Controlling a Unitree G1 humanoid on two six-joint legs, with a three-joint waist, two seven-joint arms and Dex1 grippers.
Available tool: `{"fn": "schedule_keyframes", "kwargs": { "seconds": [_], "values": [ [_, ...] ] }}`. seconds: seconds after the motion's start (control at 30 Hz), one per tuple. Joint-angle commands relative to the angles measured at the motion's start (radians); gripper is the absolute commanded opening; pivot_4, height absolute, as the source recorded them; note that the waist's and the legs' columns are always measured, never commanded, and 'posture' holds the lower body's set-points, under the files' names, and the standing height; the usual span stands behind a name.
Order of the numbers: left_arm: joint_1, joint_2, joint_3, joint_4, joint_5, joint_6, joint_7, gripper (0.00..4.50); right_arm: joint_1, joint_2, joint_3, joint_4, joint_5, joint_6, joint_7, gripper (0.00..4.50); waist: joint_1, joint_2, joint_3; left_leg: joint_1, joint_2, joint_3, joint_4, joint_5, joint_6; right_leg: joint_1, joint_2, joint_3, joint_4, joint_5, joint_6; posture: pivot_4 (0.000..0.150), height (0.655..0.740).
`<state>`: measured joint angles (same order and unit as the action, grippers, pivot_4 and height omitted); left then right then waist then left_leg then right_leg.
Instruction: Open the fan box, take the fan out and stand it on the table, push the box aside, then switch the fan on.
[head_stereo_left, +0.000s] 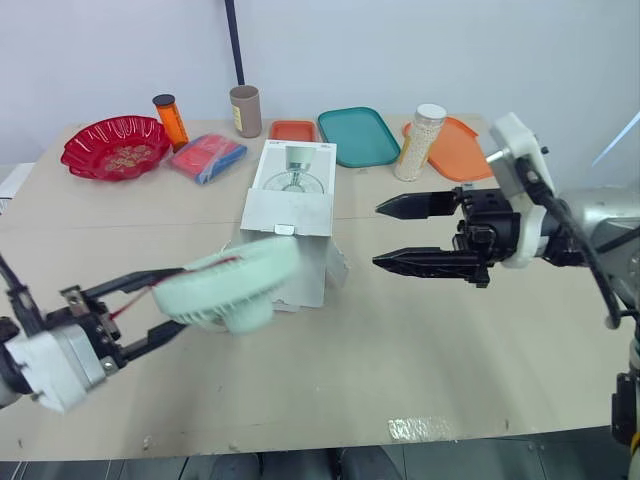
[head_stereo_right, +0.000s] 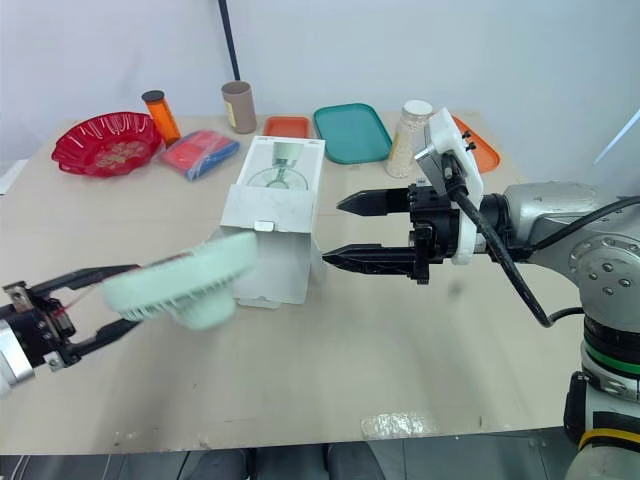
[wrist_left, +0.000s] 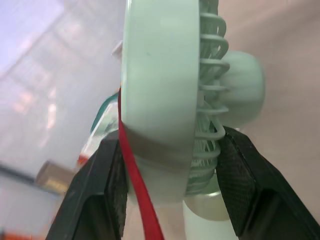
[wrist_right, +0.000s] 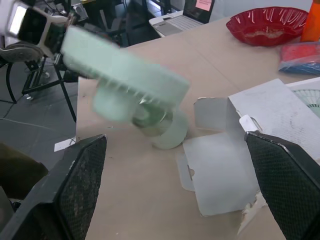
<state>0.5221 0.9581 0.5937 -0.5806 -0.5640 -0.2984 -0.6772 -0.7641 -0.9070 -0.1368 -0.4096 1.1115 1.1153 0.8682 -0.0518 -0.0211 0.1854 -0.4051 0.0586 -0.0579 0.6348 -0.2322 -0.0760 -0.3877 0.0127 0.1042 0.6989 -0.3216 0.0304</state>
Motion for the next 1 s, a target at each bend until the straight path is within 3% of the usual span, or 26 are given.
{"fn": "schedule_keyframes", "kwargs": {
  "seconds": [0.03, 0.3, 0.47, 1.0],
  "values": [
    [0.056, -0.068, 0.123, -0.045, 0.005, 0.039, -0.038, 1.98, -0.046, 0.005, -0.035, -0.013, 0.039, -0.002, -0.021, 4.5, -0.001, 0.0, 0.0, 0.0, 0.0, 0.0, 0.0, 0.0, 0.0, 0.0, 0.0, 0.0, 0.0, 0.0, 0.0, 0.15, 0.74],
    [0.08, -0.179, 0.299, -0.053, 0.017, 0.18, -0.031, 1.98, -0.1, 0.018, -0.023, -0.033, 0.093, 0.004, -0.059, 4.5, 0.003, -0.002, -0.001, 0.0, 0.0, 0.0, 0.0, 0.0, 0.001, 0.0, 0.0, 0.0, 0.0, 0.0, 0.0, 0.15, 0.74],
    [-0.026, -0.177, 0.335, -0.017, 0.008, 0.367, 0.105, 1.98, -0.11, 0.028, 0.022, -0.031, 0.041, -0.013, -0.071, 4.5, 0.004, -0.003, -0.002, 0.0, 0.0, -0.001, 0.0, 0.0, 0.001, 0.0, 0.0, 0.0, 0.0, 0.0, 0.0, 0.15, 0.74],
    [-0.294, -0.254, 0.12, -0.012, 0.158, 0.509, 0.245, 1.98, -0.185, 0.105, 0.123, -0.011, -0.099, -0.059, -0.086, 4.5, 0.003, -0.008, -0.004, -0.002, 0.0, -0.001, 0.001, 0.0, 0.0, -0.001, 0.0, -0.001, 0.0, 0.0, 0.0, 0.15, 0.74]
  ]
}}
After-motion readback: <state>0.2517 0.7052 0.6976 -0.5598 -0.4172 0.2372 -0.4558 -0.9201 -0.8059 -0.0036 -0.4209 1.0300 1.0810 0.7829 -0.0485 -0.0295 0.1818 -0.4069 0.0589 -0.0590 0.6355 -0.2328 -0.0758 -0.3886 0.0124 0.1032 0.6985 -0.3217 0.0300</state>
